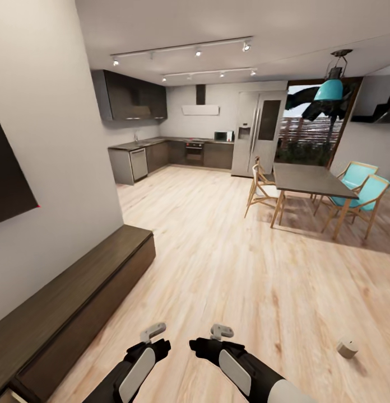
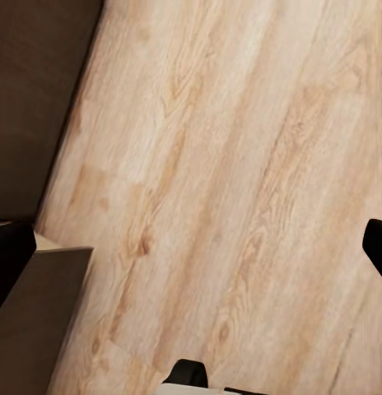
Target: Place each of the two pumpkins and all three candles from the living room inside a cabinet in the living room (use any cabinet), then make sure every cabinet is closed, and position the cauldron so it is next to a table in the living room.
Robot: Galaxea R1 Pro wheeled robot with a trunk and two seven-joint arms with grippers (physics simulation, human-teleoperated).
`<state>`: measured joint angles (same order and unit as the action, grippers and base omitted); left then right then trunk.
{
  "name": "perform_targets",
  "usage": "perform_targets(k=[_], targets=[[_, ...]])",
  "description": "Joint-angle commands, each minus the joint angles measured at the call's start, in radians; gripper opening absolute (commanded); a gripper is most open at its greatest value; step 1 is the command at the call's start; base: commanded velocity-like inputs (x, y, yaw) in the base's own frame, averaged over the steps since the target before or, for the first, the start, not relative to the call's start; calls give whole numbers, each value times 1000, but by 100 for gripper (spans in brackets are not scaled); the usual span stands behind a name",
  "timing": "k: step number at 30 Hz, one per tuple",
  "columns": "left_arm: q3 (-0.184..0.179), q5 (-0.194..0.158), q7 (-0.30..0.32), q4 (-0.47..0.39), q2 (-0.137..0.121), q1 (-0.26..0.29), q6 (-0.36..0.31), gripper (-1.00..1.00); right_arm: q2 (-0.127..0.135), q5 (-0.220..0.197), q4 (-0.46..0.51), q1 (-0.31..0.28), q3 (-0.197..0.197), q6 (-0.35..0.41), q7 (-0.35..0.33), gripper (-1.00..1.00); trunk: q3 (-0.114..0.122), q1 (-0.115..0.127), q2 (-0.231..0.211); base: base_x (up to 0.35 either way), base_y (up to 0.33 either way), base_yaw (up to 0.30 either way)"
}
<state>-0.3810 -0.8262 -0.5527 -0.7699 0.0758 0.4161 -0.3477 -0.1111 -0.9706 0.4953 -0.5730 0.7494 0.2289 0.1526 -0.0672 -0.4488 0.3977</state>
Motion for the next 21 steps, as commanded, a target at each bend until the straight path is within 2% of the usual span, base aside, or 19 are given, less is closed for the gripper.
perform_targets(k=[1,7,9,14,21], targets=[[-3,-7,-8,-2,0,1,-2,100,1,-8,2,-2,7,3,8,100,-1,-1,2,282,-198,-206],[-3,-6,-7,-1,0,1,-2,100,1,-11,2,-2,7,7,10,100,2,-1,2,284,-195,-93],[-3,-6,-7,0,0,1,-2,100,1,-26,2,-1,7,6,9,100,2,-1,2,286,-192,-179],[-3,-5,-6,0,0,1,-2,100,1,-73,3,-2,7,1,7,100,4,-1,2,286,-192,-257],[-3,-5,-1,1,-1,1,-2,100,1,-83,1,-2,7,0,8,100,7,-1,2,286,-192,-286]])
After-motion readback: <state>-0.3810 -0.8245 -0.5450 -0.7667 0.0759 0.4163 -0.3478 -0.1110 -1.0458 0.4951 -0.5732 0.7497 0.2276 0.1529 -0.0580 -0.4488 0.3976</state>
